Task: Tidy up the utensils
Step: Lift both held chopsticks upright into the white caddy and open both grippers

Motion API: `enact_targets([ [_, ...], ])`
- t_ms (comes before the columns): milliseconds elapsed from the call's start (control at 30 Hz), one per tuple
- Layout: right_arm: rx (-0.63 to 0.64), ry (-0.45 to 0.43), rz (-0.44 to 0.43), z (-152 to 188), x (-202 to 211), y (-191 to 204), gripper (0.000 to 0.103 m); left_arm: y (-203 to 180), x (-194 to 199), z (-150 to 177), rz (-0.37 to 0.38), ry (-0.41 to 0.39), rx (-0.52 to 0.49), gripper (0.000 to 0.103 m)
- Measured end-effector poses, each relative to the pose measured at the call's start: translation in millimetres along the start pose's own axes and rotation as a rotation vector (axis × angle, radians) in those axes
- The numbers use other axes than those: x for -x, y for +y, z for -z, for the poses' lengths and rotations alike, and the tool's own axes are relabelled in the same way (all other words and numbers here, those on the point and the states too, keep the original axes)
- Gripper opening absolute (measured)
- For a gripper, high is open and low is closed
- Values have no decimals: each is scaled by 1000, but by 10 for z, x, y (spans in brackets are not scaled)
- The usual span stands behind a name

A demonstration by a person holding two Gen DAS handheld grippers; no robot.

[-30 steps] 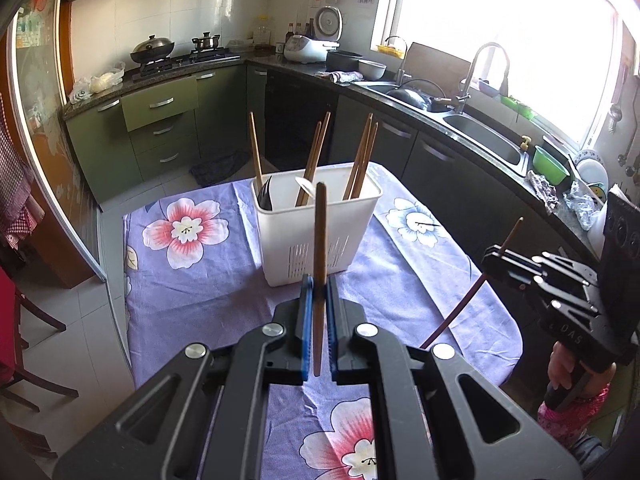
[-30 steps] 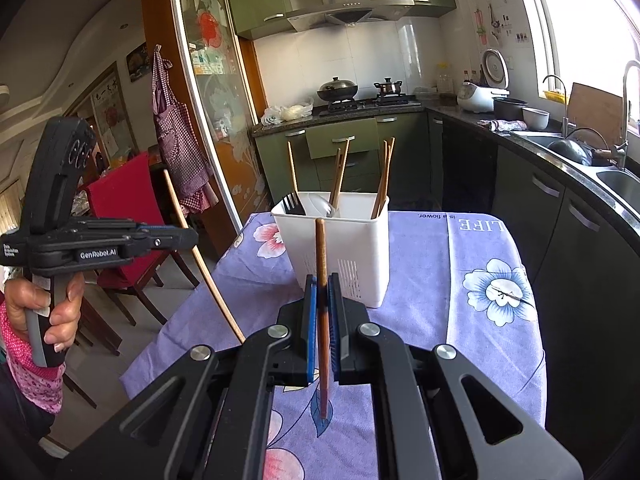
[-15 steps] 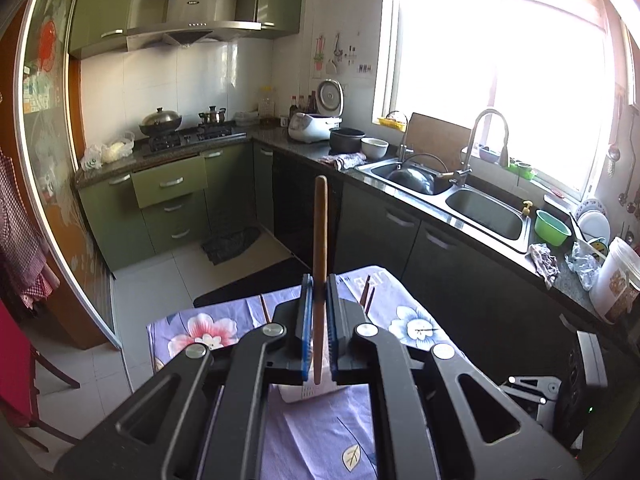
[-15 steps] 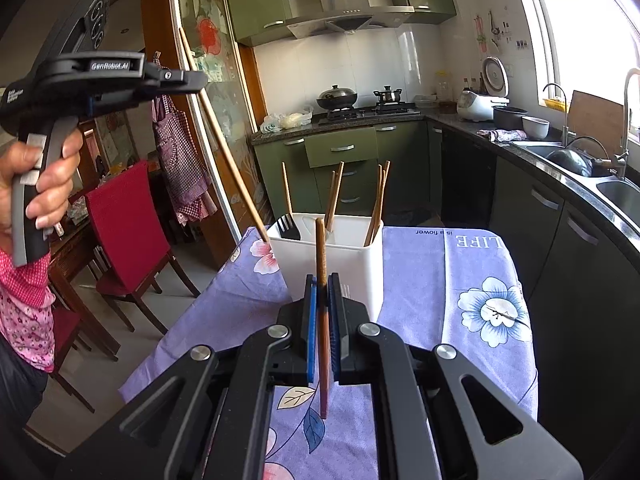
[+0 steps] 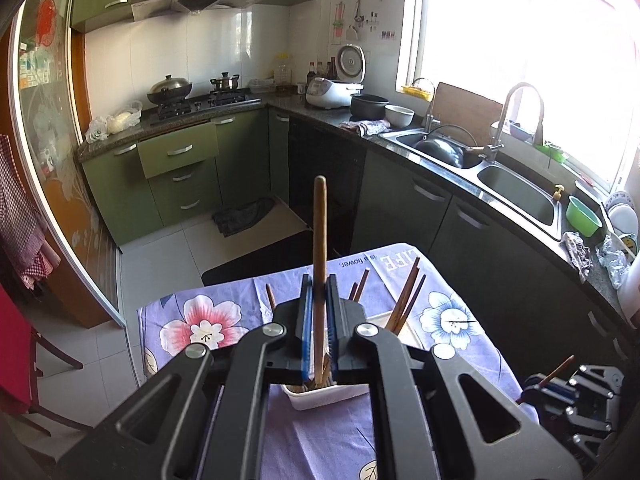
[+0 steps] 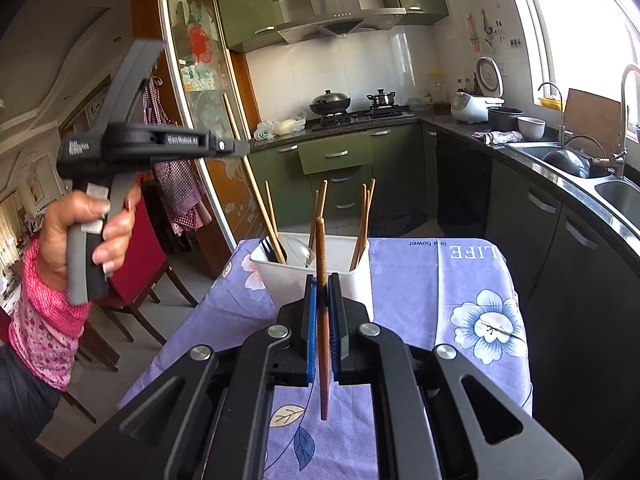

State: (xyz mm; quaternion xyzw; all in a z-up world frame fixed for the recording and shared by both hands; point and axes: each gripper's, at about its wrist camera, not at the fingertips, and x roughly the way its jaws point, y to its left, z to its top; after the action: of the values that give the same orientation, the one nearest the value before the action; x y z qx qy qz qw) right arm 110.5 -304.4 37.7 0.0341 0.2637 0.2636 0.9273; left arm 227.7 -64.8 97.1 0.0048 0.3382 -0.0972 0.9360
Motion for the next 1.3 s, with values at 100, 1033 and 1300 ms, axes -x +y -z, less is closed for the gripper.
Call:
enact_targets([
  [100, 30, -28, -6, -201, 17, 99, 6, 22, -147, 160, -17, 12, -5, 23],
  [1033, -9, -116, 130, -997, -1241, -178, 6, -170, 1, 1213, -142, -106, 15, 96],
  [1300, -8, -19, 129, -617, -1660, -185, 7, 91, 38, 1465, -161, -88, 99, 96],
])
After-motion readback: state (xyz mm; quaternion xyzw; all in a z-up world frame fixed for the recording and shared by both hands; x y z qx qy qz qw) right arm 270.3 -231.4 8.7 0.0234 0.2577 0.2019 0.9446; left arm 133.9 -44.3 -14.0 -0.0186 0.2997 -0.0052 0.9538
